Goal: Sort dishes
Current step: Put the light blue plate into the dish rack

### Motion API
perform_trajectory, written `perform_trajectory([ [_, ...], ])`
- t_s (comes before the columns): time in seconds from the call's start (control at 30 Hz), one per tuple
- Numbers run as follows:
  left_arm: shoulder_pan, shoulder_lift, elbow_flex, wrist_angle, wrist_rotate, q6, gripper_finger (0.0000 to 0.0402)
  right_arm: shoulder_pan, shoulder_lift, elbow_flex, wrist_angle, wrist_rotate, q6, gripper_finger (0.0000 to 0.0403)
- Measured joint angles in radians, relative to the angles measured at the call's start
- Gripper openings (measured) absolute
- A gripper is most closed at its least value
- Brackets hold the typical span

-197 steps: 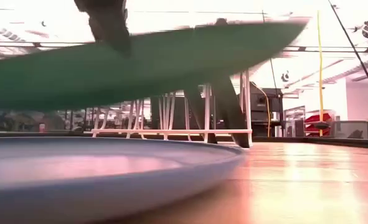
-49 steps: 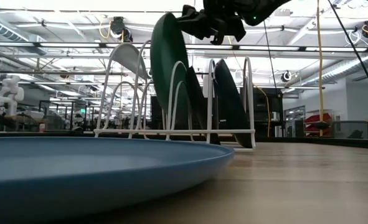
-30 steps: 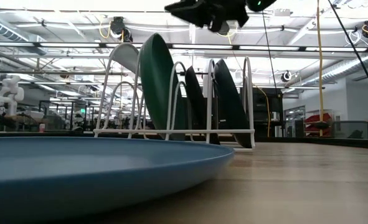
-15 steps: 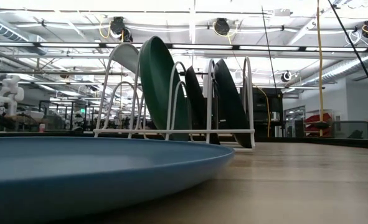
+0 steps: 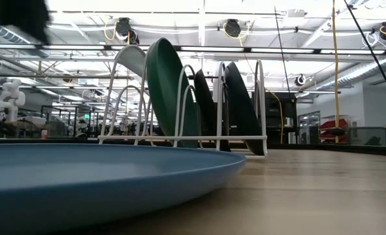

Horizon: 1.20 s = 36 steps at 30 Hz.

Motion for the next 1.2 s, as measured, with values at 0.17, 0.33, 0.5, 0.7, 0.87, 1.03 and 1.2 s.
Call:
perform_trajectory([
  [0.17, 0.03, 0.07, -0.165, 0.247, 0.17, -0.006, 0.0244, 0.078, 0.0, 0.0, 0.034, 0.055, 0.005, 0.0177],
  [0.33, 0.047, 0.129, -0.258, 0.381, 0.224, -0.031, 0.0244, 0.133, 0.0, 0.0, 0.055, 0.129, 0.005, 0.0177],
  [0.5, 0.048, 0.165, -0.286, 0.383, 0.263, -0.084, 0.0244, 0.168, 0.0, 0.0, 0.055, 0.158, 0.006, 0.0177],
  [0.7, 0.036, 0.193, -0.288, 0.404, 0.321, -0.084, 0.0244, 0.199, 0.0, 0.0, 0.065, 0.159, 0.016, 0.0177],
  [0.87, 0.018, 0.214, -0.288, 0.406, 0.386, -0.049, 0.0244, 0.219, 0.0, 0.0, 0.075, 0.16, 0.031, 0.0177],
  [1.03, 0.009, 0.233, -0.288, 0.406, 0.41, -0.022, 0.0244, 0.23, 0.0, 0.0, 0.078, 0.161, 0.028, 0.0177],
  [1.2, 0.012, 0.236, -0.32, 0.445, 0.405, -0.025, 0.0244, 0.23, 0.0, 0.0, 0.081, 0.163, 0.028, 0.0177],
])
